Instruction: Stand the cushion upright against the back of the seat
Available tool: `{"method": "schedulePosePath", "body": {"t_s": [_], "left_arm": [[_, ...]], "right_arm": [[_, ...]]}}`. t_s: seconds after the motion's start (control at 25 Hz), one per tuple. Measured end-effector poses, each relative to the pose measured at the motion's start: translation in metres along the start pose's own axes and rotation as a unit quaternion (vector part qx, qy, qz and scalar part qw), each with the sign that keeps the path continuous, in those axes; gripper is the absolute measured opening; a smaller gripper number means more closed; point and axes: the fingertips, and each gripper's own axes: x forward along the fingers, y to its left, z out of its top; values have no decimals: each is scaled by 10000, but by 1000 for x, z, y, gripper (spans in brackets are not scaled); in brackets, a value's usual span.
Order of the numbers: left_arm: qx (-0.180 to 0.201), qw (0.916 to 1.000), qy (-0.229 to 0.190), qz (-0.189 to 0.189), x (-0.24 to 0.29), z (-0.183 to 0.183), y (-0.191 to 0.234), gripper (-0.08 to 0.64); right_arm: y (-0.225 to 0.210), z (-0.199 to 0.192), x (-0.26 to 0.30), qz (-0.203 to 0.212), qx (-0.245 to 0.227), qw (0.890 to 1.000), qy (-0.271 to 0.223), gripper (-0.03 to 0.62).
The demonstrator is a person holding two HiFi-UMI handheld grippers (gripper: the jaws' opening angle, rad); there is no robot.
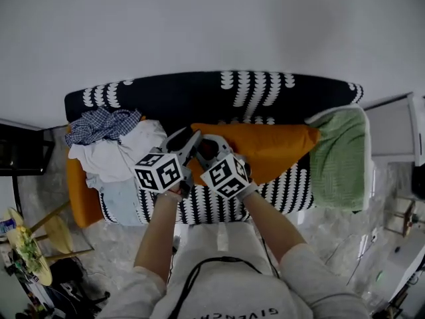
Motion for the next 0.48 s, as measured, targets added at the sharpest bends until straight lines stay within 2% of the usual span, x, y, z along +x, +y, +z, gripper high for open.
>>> {"method": "schedulePosePath", "body": {"t_s": [0.12,0.24,0.36,0.48], "left_arm": [[190,9975,329,590,-9,-19,21,147],[387,9904,584,1193,-25,-39,44,147],[210,9845,599,1635,-44,-60,65,147],[-61,9792,406,1989,-66,-76,81,149]], "right_arm": [[23,-7,9,201,-221,9995,71,84],[47,-15,19,416,-507,9977,185,84],[73,-26,29,649,-775,9943,332,84],[89,-32,35,631,-1019,9921,377,84]]}}
